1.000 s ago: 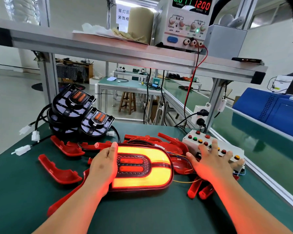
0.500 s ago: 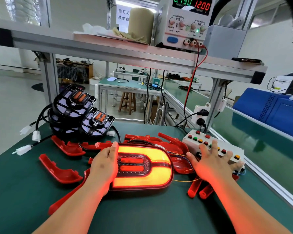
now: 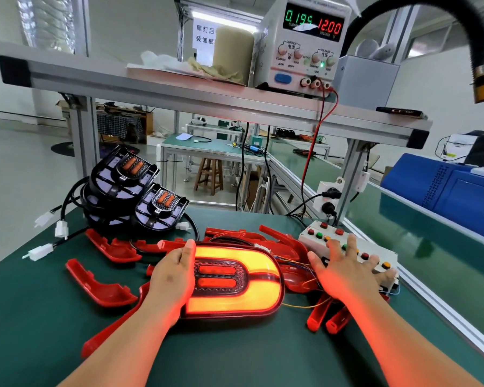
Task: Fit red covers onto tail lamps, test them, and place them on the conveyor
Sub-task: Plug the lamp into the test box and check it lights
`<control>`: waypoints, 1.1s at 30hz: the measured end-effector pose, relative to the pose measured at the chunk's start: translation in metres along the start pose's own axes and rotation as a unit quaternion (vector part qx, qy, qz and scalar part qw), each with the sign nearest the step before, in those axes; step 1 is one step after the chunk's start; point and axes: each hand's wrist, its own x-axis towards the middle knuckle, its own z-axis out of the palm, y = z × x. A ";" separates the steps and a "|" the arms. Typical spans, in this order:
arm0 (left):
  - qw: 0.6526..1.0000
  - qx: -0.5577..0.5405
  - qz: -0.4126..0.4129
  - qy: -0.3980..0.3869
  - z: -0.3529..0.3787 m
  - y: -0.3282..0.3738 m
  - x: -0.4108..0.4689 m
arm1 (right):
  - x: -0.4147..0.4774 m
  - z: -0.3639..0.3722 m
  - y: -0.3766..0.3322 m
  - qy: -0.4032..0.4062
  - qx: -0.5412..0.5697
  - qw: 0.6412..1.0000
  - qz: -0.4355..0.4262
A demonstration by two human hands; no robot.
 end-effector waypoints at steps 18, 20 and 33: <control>0.998 -0.056 -0.025 -0.029 -0.002 -0.003 0.004 | 0.000 -0.010 -0.067 0.054 0.055 0.955 -0.285; 0.998 -0.048 -0.019 -0.032 -0.002 -0.004 0.005 | 0.007 -0.007 -0.072 0.035 0.023 0.947 -0.318; 0.999 0.011 0.031 0.003 -0.002 0.001 0.002 | 0.011 -0.004 -0.082 0.030 0.045 0.942 -0.330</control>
